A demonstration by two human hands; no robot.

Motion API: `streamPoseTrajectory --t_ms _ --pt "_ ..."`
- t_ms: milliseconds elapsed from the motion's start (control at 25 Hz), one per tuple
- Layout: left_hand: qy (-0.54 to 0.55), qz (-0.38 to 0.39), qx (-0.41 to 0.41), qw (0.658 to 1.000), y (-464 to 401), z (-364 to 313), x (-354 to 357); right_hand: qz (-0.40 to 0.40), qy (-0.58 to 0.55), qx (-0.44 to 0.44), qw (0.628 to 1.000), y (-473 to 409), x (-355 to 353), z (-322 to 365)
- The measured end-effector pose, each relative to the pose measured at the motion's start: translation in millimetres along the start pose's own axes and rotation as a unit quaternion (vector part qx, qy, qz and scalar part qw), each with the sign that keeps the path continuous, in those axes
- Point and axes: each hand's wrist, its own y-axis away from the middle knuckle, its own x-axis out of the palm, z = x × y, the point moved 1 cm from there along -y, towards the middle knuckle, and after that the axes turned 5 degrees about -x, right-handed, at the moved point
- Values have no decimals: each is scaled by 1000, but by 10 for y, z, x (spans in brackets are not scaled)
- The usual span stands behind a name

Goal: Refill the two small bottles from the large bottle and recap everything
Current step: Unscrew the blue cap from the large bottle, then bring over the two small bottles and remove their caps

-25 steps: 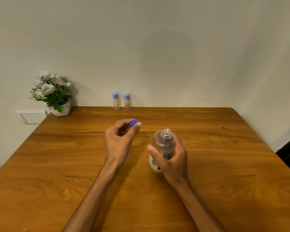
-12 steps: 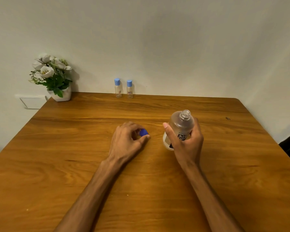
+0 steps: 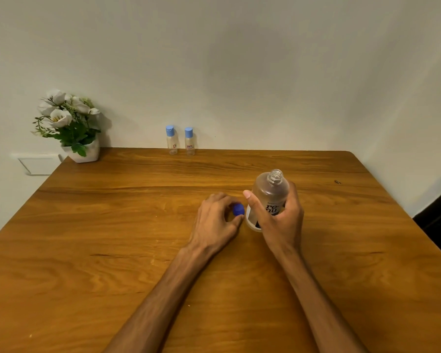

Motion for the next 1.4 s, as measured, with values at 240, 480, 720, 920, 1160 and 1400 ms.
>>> streamPoseTrajectory --t_ms 240,480,720,920,1160,1400 --pt "-12 11 -19 1000 -51 5 74 15 10 -9 1000 27 14 -42" --pt "69 27 -69 995 56 -3 -59 -35 70 -29 997 63 -126 80" --pt "166 -144 -129 967 218 253 -418 -47 -25 -167 985 472 62 837" --pt "240 -223 -210 921 163 624 -692 141 -3 106 984 -104 1200 845" --pt "294 -267 -224 890 132 775 -662 91 169 179 965 -1073 2221 126" --pt "292 -256 -210 897 111 777 -663 16 195 172 965 -1177 2574 -294"
